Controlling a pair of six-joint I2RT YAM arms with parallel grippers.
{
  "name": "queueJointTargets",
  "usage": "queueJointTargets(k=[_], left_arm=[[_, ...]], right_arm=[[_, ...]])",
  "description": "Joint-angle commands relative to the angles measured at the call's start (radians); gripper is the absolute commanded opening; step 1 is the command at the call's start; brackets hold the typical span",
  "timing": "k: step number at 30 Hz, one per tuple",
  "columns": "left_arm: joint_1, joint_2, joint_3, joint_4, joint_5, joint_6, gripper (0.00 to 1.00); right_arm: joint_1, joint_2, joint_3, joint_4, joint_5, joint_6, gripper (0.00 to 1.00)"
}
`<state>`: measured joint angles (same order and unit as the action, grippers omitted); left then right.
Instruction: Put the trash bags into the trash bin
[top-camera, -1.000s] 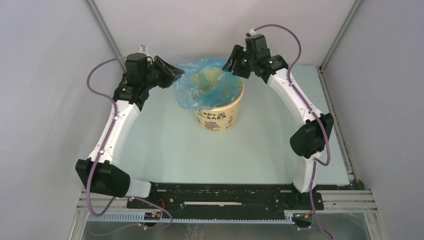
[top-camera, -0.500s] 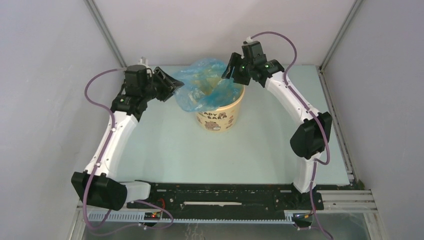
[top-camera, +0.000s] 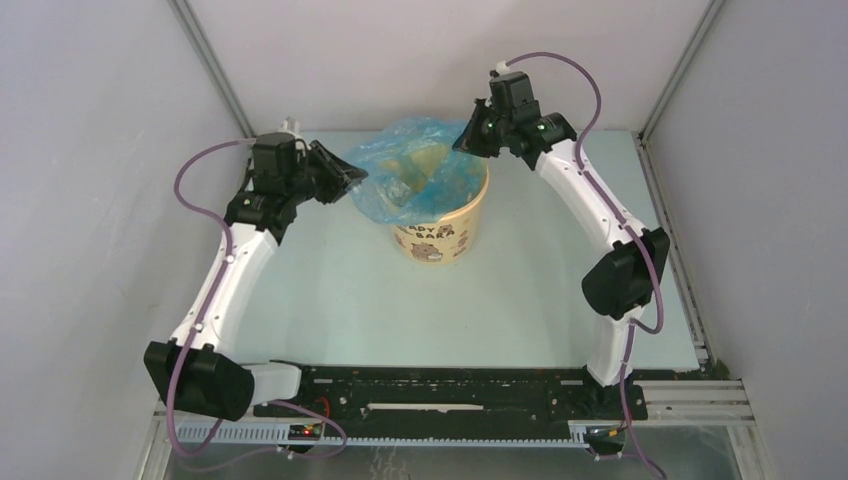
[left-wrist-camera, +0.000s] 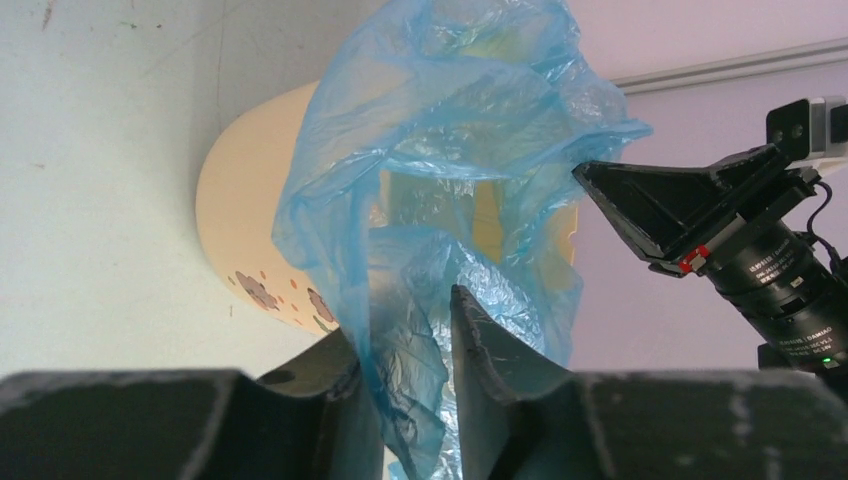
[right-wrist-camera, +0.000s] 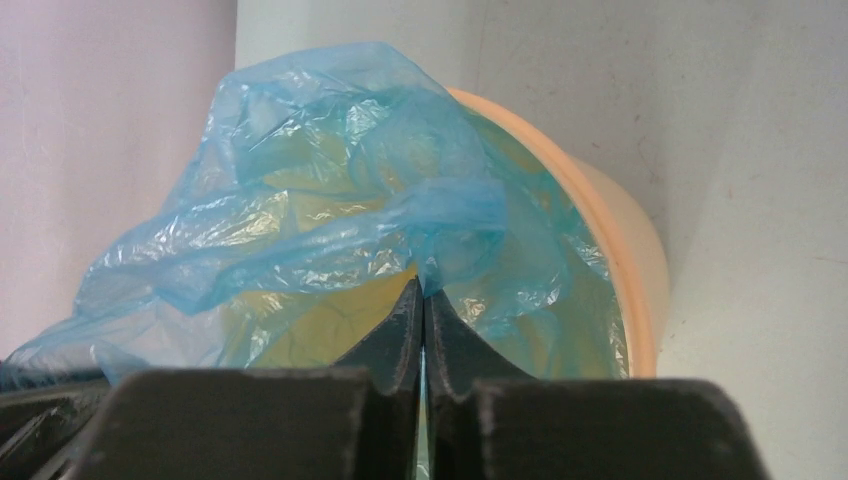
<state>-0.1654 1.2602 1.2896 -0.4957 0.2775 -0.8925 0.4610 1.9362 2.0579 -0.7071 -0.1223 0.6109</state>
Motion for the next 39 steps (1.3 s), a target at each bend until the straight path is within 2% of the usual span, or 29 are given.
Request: queueJointTargets(k=[1,6,8,10,13,18,23,24,28,31,34,36,39], left_arm=[[-0.002,-0.006,-0.024,0.051,0.039,-0.014,0.28],[-0.002,0.001,-0.027,0.055,0.037,-0.010,0.12],[-0.002,0.008,-0.028,0.055,0.044,-0.010,0.04],[-0.002,0.011,-0.035,0.055,0.048,-0.010,0.01],[-0.002,0.007,-0.045,0.056,0.038,-0.006,0.00],[0.001,0.028,-0.005,0.051,0.063,-0.005,0.00],[-0.006,0.043,0.070,0.051,0.083,0.000,0.00],[-0.009,0.046,0.077,0.052,0.086,0.000,0.00],[-0.026,0.044,0.092,0.054,0.096,0.002,0.02],[-0.034,0.035,0.104,0.055,0.095,0.012,0.03],[-0.034,0.027,0.126,0.051,0.093,0.026,0.04],[-0.034,0.019,0.145,0.049,0.087,0.038,0.05],[-0.035,0.016,0.175,0.029,0.075,0.068,0.06]], right_arm=[[-0.018,-0.080,0.045,-0.045,-0.034,0.003,0.00],[-0.080,-0.119,0.072,-0.161,-0.092,-0.036,0.00],[-0.129,-0.117,0.108,-0.251,-0.154,-0.073,0.00],[-0.180,-0.113,0.126,-0.332,-0.284,-0.127,0.00],[-0.244,-0.126,0.103,-0.451,-0.382,-0.198,0.00],[-0.286,-0.207,-0.039,-0.442,-0.454,-0.261,0.00],[-0.287,-0.233,-0.038,-0.434,-0.403,-0.269,0.00],[-0.285,-0.227,-0.018,-0.446,-0.391,-0.269,0.03],[-0.256,-0.211,0.108,-0.505,-0.306,-0.283,0.25],[-0.204,-0.202,0.215,-0.550,-0.202,-0.309,0.46],[-0.135,-0.196,0.286,-0.559,-0.109,-0.340,0.60],[-0.089,-0.187,0.340,-0.564,-0.056,-0.354,0.67],[-0.033,-0.174,0.403,-0.560,-0.018,-0.366,0.70]])
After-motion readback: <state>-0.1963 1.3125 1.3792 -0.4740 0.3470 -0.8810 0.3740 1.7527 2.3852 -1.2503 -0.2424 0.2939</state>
